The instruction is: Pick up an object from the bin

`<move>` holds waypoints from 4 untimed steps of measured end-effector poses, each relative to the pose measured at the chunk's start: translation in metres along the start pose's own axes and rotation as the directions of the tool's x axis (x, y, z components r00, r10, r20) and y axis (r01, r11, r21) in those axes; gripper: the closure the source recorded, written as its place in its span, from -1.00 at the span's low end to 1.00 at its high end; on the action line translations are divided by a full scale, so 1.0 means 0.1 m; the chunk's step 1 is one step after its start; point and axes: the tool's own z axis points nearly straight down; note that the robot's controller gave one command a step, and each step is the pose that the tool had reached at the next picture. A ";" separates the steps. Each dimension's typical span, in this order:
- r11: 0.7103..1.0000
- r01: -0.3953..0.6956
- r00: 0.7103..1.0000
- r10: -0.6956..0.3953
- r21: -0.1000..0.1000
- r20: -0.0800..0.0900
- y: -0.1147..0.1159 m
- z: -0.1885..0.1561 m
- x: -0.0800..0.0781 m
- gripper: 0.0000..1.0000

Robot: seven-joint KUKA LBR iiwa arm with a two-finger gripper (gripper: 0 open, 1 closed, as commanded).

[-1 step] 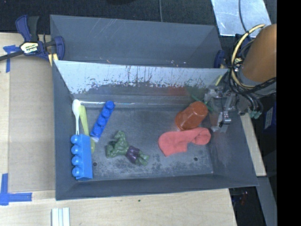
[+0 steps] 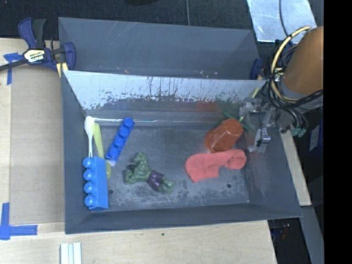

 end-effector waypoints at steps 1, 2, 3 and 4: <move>0.993 0.122 0.993 -0.122 0.004 0.007 0.14 0.31 0.03 -1.00; 0.980 0.200 0.979 -0.200 0.011 0.027 0.26 0.76 0.22 -1.00; 0.984 0.180 0.983 -0.180 0.008 0.022 0.25 0.71 0.20 -1.00; 0.974 0.227 0.973 -0.227 0.015 0.035 0.20 0.29 0.13 -1.00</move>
Offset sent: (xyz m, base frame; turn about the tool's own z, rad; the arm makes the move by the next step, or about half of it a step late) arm -0.0389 0.0332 -0.1007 -0.1807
